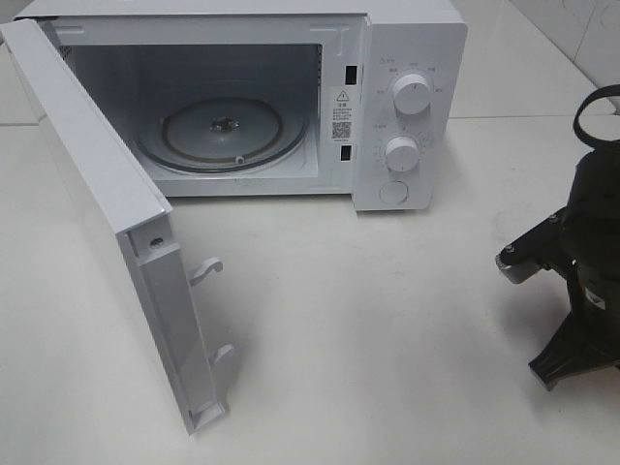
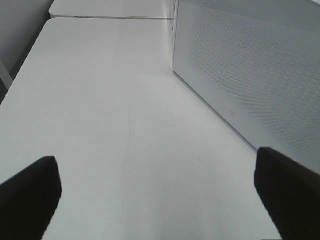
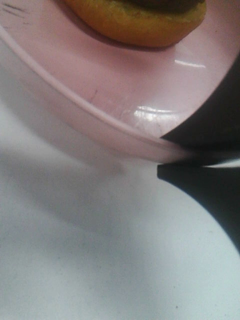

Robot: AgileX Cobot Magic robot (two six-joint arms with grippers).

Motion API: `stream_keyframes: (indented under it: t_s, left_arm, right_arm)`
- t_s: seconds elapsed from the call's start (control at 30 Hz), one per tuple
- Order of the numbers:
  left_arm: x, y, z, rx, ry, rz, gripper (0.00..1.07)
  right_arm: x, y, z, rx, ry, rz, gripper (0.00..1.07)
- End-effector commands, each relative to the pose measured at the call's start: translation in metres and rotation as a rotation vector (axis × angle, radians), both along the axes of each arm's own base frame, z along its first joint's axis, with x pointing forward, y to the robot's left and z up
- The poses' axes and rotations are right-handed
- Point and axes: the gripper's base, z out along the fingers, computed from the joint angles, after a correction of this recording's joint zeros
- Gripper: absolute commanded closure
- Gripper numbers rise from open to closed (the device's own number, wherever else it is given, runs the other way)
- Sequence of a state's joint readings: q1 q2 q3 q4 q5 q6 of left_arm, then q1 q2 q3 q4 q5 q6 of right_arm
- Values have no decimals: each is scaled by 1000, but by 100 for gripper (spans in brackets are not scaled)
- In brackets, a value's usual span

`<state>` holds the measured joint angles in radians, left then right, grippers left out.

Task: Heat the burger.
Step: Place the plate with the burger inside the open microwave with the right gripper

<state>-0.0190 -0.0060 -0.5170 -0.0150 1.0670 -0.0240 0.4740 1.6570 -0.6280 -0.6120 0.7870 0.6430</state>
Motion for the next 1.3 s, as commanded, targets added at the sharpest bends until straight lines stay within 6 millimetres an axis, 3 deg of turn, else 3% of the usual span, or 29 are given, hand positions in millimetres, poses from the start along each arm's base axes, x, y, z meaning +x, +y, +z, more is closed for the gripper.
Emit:
stream_keyframes:
  t_s: [0.03,0.67,1.3]
  left_arm:
    - [-3,0,-1,1,-15,4,9]
    - [-3,0,-1,1,-15,4,9]
    - [-3,0,-1,1,-15,4,9]
  right_arm:
    - [-7,-5,12,-77,-18,27,107]
    - [-35,11,39,-92,-85,131,107]
    - [-64,53,47,-77,-126,396,107]
